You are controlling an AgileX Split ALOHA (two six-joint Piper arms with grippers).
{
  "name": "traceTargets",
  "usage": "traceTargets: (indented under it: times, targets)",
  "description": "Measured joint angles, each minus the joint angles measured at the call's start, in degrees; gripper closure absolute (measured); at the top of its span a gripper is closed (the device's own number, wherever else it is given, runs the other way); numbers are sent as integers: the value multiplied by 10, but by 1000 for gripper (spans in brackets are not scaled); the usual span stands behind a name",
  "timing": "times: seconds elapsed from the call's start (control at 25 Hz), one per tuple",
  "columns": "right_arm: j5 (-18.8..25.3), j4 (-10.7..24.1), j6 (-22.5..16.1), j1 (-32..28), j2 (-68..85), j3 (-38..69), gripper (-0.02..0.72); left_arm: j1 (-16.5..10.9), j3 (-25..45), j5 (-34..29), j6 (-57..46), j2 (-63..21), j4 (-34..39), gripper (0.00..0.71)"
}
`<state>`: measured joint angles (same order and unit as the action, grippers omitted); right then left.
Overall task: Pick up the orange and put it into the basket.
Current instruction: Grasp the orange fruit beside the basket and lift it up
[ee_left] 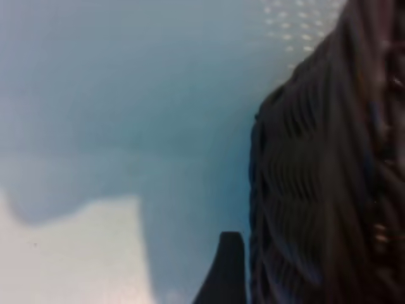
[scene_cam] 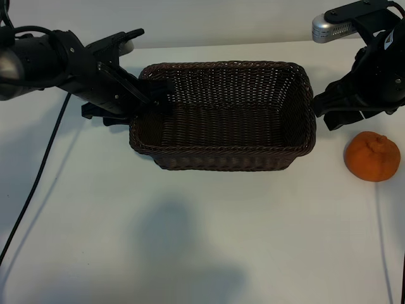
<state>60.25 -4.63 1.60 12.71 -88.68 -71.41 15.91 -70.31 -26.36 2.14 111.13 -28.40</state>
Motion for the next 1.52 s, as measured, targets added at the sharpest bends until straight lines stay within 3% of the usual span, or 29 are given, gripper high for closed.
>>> traceTargets:
  times: [0.32,0.64,0.84,1.0,1.24,1.32,1.4,1.52]
  targets:
    - [0,0,0,0,0,0,163,0,0,-51,-31,-69,102,15]
    - [2,0,0,0,0,0,162,0,0,-83,-41,-134,153,22]
    - [4,0,0,0,0,0,162,-9,-18,-153,-41,-176,217,30]
    - [6,0,0,0,0,0,162,-62,-26,-195,-40,-222,239,42]
    - [6,0,0,0,0,0,162,-200,-28,-252,7,-311,245,59]
    - [6,0,0,0,0,0,162,-234,-28,-266,16,-338,245,67]
    - [6,0,0,0,0,0,162,-252,-28,-271,19,-365,245,75]
    - [7,0,0,0,0,0,162,-256,-28,-292,20,-406,239,88]
